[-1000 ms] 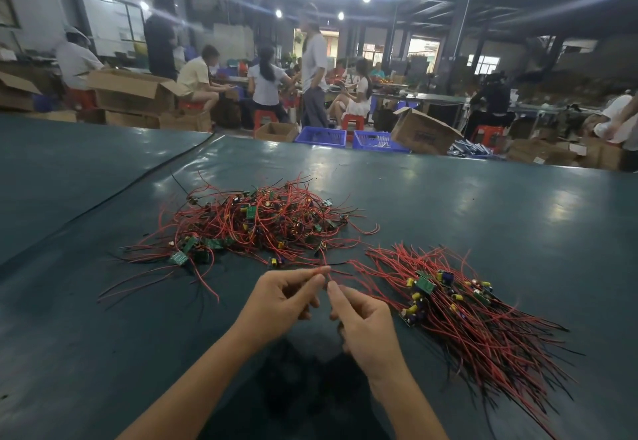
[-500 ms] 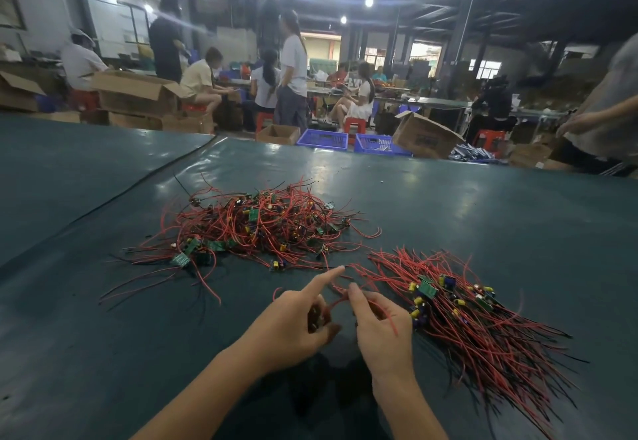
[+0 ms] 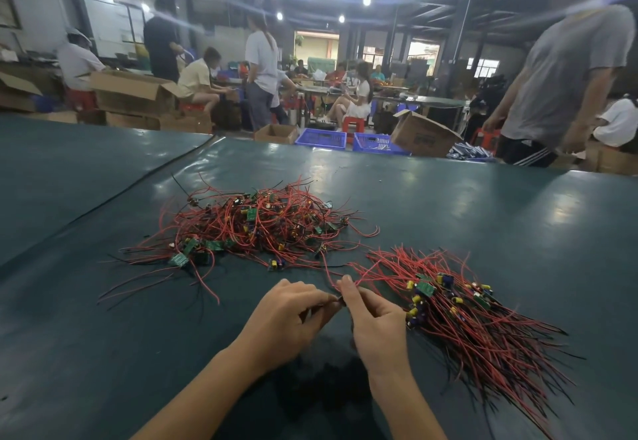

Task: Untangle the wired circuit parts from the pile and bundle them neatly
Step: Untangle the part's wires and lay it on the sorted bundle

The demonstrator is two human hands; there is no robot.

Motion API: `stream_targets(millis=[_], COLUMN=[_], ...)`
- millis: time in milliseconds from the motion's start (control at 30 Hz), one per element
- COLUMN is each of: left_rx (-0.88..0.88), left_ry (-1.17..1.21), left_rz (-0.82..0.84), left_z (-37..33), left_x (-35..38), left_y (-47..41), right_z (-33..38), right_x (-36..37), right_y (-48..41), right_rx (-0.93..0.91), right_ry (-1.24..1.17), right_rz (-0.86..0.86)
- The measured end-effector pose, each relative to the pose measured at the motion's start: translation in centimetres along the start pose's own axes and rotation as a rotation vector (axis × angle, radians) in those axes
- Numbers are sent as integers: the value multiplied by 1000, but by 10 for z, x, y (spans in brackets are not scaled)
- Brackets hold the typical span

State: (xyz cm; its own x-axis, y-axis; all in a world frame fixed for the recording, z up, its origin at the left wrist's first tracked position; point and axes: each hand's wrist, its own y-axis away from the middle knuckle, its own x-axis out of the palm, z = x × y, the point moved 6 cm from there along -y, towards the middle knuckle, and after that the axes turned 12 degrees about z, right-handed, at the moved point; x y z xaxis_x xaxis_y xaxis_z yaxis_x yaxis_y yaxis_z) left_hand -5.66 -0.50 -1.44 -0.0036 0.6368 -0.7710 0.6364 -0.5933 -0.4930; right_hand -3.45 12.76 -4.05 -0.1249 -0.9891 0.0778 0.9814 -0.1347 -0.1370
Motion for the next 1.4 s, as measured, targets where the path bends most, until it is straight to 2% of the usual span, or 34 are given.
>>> stream_targets(millis=[67,167,233,367,533,633,700,833,900,1033,1267,1400], left_rx=[15,-54,-111,-81,13,72,44,-215,-269,-256,-277,-234], left_ry=[-64,-177,-153,-99,-327,-331,-229,362,553,598,815,733], left_rz=[-70,-311,-448,-503,-505,-417,-330,-80,-52,-120,-61,-96], left_z=[-1,0,2,1,-9,-12,-11,4,7,10,8,7], left_x=[-4,-15,-24,-26,-28,-22,-17,4,15,16,24,22], left_y=[1,5,10,13,14,11,9,3,2,1,-1,1], right_z=[-2,-6,-6,-6,-1,5,9,10,11,12,10,6], right_x=[-2,-5,-6,-5,-5,-6,-7,4,12,11,15,18], right_y=[0,-1,-1,-2,-2,1,3,4,5,5,7,7], right_rx=[54,130,139,109,20,-42,-79,-82,-100,-101,-34,35], right_ry=[-99,-244,-294,-349,-358,-328,-324,-197,-135,-100,-110,-140], right_rz=[-19,-25,-35,-36,-52,-102,-103,27,66,5,49,71])
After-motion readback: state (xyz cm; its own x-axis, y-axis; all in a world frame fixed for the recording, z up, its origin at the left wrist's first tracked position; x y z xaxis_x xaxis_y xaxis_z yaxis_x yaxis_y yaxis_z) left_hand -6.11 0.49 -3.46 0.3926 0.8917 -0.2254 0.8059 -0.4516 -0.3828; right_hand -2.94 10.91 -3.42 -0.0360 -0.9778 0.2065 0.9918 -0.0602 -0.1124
